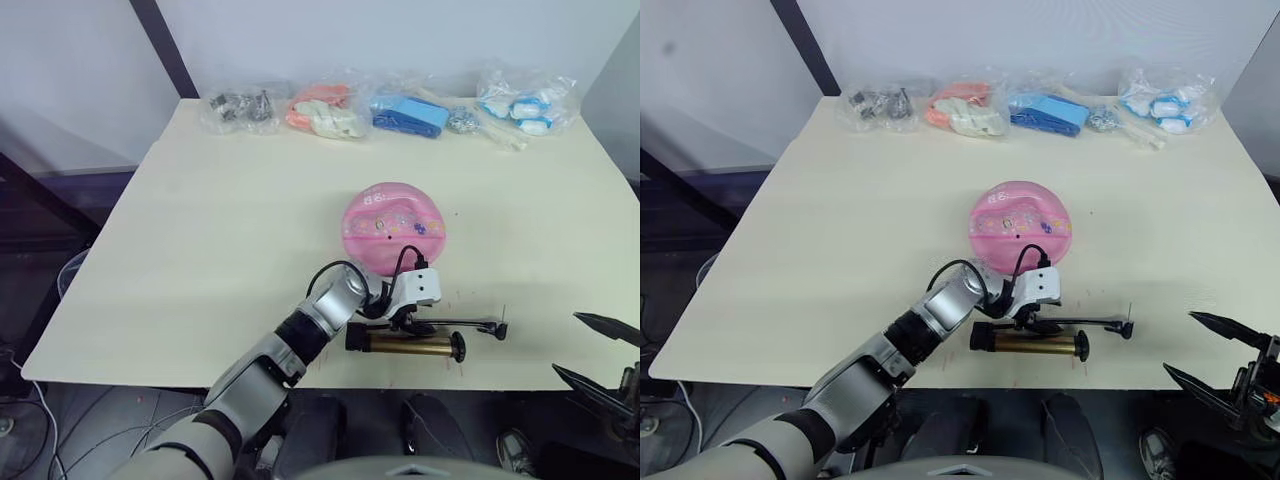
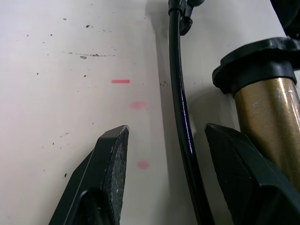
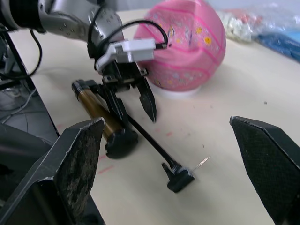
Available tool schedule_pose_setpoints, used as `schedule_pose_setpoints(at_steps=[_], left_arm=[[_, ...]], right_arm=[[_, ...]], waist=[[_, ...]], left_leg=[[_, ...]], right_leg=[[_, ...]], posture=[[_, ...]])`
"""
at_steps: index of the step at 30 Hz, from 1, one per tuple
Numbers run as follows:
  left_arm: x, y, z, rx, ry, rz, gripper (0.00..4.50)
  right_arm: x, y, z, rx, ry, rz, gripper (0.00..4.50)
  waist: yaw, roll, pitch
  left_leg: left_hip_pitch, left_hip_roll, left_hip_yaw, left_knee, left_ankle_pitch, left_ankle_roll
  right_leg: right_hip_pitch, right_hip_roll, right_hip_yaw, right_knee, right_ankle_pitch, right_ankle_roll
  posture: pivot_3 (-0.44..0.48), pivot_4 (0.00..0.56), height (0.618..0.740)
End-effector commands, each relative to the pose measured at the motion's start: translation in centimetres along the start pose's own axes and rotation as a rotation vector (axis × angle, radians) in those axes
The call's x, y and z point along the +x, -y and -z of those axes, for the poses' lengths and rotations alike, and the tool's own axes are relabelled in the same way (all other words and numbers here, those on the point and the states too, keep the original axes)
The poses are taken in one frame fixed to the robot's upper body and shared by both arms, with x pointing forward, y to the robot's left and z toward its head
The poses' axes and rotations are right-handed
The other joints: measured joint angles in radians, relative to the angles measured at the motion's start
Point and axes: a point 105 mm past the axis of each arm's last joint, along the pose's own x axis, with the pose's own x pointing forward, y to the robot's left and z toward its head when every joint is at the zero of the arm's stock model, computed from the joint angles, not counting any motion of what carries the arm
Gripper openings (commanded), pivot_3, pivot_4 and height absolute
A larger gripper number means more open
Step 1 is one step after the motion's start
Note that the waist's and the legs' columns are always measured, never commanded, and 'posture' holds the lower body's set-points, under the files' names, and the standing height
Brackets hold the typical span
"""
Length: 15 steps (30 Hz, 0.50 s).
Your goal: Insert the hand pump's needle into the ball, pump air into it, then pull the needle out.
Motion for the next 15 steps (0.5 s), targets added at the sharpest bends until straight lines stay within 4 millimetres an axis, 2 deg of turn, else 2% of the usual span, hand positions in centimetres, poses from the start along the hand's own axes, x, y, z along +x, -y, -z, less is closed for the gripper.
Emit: schedule_pose_setpoints(at_steps=[1,11,14,15], left_arm=[[0.5,0.3,-0.3,0.029,-0.010,0.016,2.77],[0.5,0.3,0.8,0.018,-0.055,0.032,2.77],[0.6,0.7,1.1,0.014,-0.062,0.049,2.05],[0.6,0.7,1.1,0.012,-0.063,0.053,1.57]], right_arm=[[-0.2,0.1,0.0,-0.015,-0.015,0.022,4.50],[-0.2,0.5,-0.1,-0.027,-0.032,0.025,4.50],[-0.1,0.4,-0.1,-0.029,-0.032,0.013,4.50],[-0.1,0.4,-0.1,-0.030,-0.032,0.010,4.50]], waist=[[0.000,0.000,0.000],[0.000,-0.001,0.000],[0.000,-0.001,0.001],[0.000,-0.001,0.001]], left_leg=[[0.000,0.000,0.000,0.000,0.000,0.000],[0.000,0.000,0.000,0.000,0.000,0.000],[0.001,0.000,0.000,0.000,0.000,0.000],[0.001,0.000,0.000,0.000,0.000,0.000]], right_leg=[[0.000,0.000,0.000,0.000,0.000,0.000],[0.001,0.000,0.000,0.000,0.000,0.000],[0.001,0.000,0.000,0.000,0.000,0.000],[0.001,0.000,0.000,0.000,0.000,0.000]], posture=[[0.000,0.150,0.740],[0.000,0.150,0.740],[0.000,0.150,0.740],[0.000,0.150,0.740]])
